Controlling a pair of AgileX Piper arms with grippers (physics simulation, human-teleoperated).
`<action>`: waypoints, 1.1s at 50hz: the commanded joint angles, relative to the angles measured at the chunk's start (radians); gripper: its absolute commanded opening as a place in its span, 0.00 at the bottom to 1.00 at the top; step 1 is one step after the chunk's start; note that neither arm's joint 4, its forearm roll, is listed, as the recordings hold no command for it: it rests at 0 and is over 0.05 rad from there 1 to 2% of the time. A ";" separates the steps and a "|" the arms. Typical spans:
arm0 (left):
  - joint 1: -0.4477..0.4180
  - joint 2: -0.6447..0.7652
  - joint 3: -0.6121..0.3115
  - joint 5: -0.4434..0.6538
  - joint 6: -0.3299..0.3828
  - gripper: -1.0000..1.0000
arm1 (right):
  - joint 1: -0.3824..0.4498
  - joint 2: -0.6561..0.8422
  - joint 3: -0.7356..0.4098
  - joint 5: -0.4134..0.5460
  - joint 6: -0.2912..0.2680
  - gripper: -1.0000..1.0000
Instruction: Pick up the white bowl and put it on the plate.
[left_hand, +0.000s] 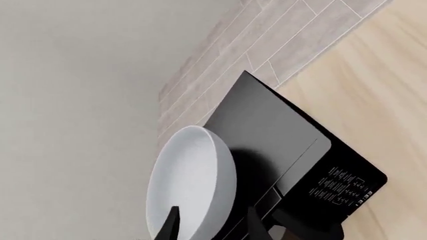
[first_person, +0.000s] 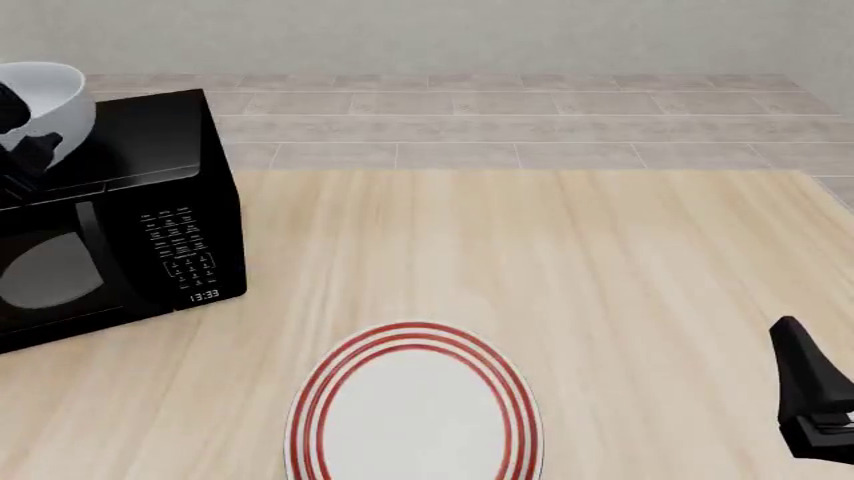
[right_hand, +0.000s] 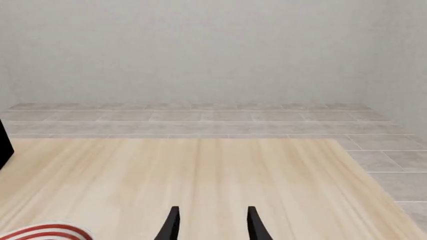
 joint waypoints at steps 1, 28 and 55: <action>0.005 0.038 0.037 -0.060 -0.001 1.00 | 0.000 0.000 0.000 0.000 0.000 1.00; 0.029 0.063 0.012 -0.041 -0.004 1.00 | 0.000 0.000 0.000 0.000 0.000 1.00; 0.049 0.141 0.077 -0.172 0.003 1.00 | 0.000 0.000 0.000 0.000 0.000 1.00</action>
